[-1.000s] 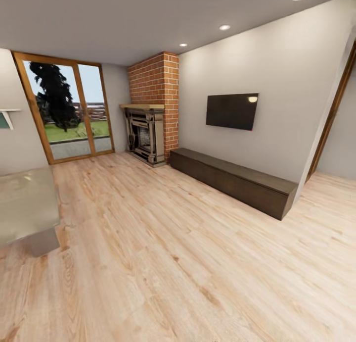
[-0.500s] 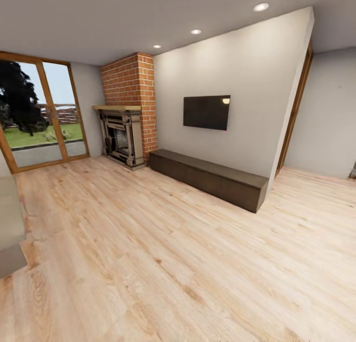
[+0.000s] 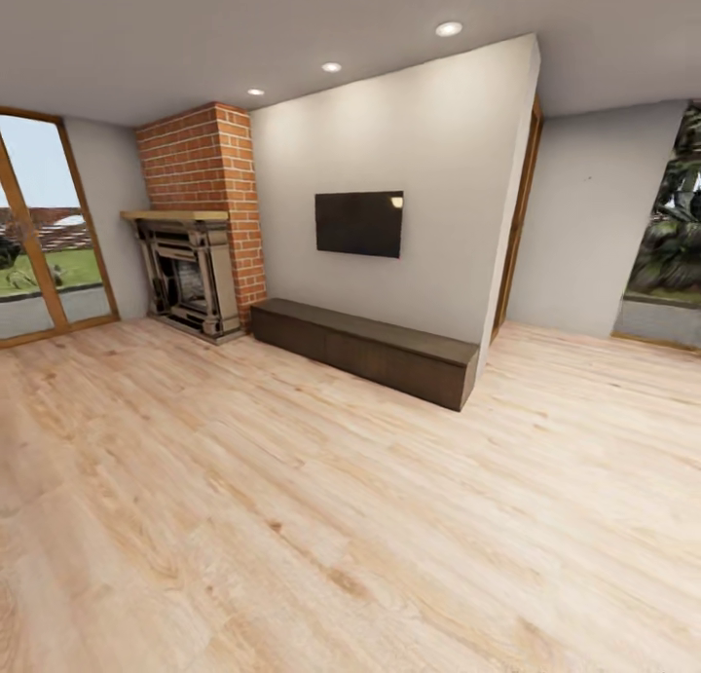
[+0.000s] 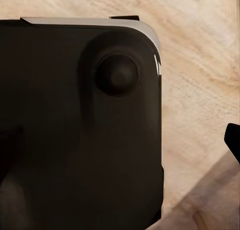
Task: In the kitchen, take the popcorn bag from the countertop, put it into the microwave, and heat it until the popcorn is cooked so the cooked popcorn ends up inside the bag.
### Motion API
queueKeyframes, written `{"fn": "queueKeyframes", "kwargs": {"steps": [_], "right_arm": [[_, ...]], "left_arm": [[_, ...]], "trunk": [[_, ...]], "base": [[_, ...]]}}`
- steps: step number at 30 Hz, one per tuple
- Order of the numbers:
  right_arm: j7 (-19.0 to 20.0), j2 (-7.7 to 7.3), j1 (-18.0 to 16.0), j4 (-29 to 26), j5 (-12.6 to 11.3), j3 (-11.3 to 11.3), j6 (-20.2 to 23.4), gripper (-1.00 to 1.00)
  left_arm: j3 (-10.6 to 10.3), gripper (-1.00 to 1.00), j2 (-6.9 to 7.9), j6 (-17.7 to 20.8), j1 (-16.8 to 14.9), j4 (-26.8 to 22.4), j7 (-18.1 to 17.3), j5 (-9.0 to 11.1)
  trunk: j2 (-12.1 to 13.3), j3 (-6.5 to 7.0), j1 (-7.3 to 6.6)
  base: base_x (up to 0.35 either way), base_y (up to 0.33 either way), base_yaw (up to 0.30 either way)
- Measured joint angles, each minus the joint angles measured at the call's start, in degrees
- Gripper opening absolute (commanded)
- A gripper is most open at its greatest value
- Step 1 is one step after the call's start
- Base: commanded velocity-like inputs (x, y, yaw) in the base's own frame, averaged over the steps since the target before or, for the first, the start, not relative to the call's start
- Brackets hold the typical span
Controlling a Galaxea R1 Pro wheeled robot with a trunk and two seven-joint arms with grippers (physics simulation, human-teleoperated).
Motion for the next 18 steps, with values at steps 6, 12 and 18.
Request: {"fn": "queueKeyframes", "kwargs": {"steps": [6, 12, 18], "right_arm": [[0.0, -0.05, 0.0, 0.0, 0.0, 0.0, 0.0, 1.00], [0.0, -0.17, 0.0, 0.0, 0.0, 0.0, 0.1, 1.00], [0.0, -0.19, 0.0, 0.0, 0.0, 0.0, 0.1, 1.00]], "left_arm": [[-0.1, 1.00, -0.19, 0.0, 0.0, 0.1, -0.1, 0.0], [-0.2, 1.00, -0.25, 0.3, 0.0, 0.1, -0.1, 0.1], [-0.2, 1.00, -0.25, 0.6, 0.0, 0.1, -0.1, 0.0]], "trunk": [[0.0, 0.25, -0.02], [0.0, 0.35, -0.02], [0.0, 0.35, -0.02]], "base": [[0.272, 0.000, -0.273], [0.320, 0.000, -0.050], [0.323, 0.000, -0.028]]}}
